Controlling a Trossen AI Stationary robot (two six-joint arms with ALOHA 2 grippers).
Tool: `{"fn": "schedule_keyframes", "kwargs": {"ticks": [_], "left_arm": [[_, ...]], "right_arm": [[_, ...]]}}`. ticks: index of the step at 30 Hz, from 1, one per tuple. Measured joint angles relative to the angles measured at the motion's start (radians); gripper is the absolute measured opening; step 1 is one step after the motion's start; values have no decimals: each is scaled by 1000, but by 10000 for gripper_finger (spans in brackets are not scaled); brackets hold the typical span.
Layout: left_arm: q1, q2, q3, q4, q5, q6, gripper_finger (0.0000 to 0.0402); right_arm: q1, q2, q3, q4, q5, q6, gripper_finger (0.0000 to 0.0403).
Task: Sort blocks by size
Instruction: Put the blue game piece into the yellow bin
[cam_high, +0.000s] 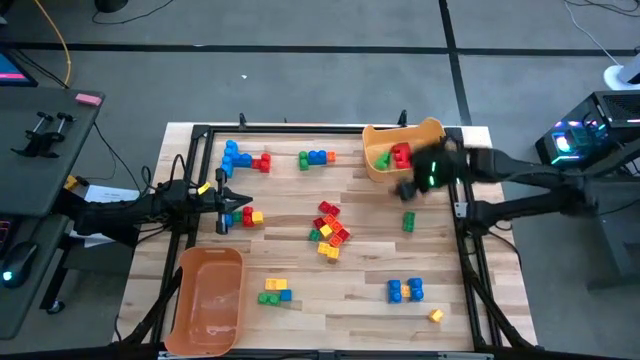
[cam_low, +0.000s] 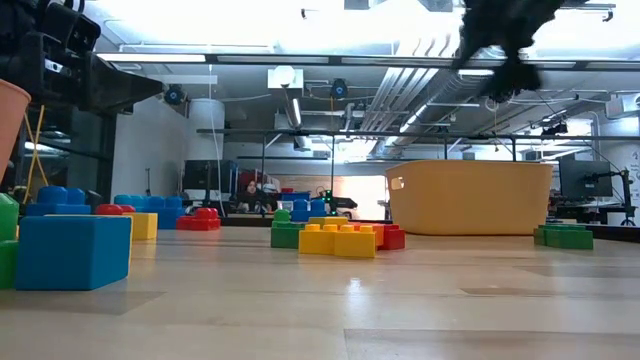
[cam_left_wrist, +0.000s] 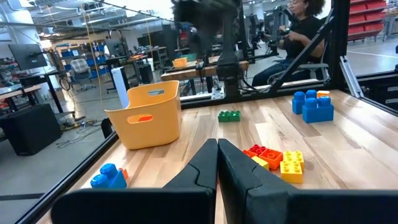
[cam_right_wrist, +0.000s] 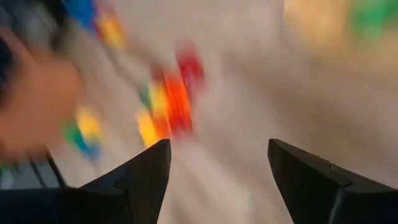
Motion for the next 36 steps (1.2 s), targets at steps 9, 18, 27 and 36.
{"fn": "schedule_keyframes", "kwargs": {"ticks": [9,18,27,36], "left_arm": [[0,0,0,0,0,0,1],[0,0,0,0,0,0,1],[0,0,0,0,0,0,1],[0,0,0,0,0,0,1]], "right_arm": [[688,79,-4,-299,26,886,265],[830,313,-4,-160,-27,1194,265],[786,464,-4,-80,-71,1154,265],[786,548,-4,-43,-94,1163,265]]}}
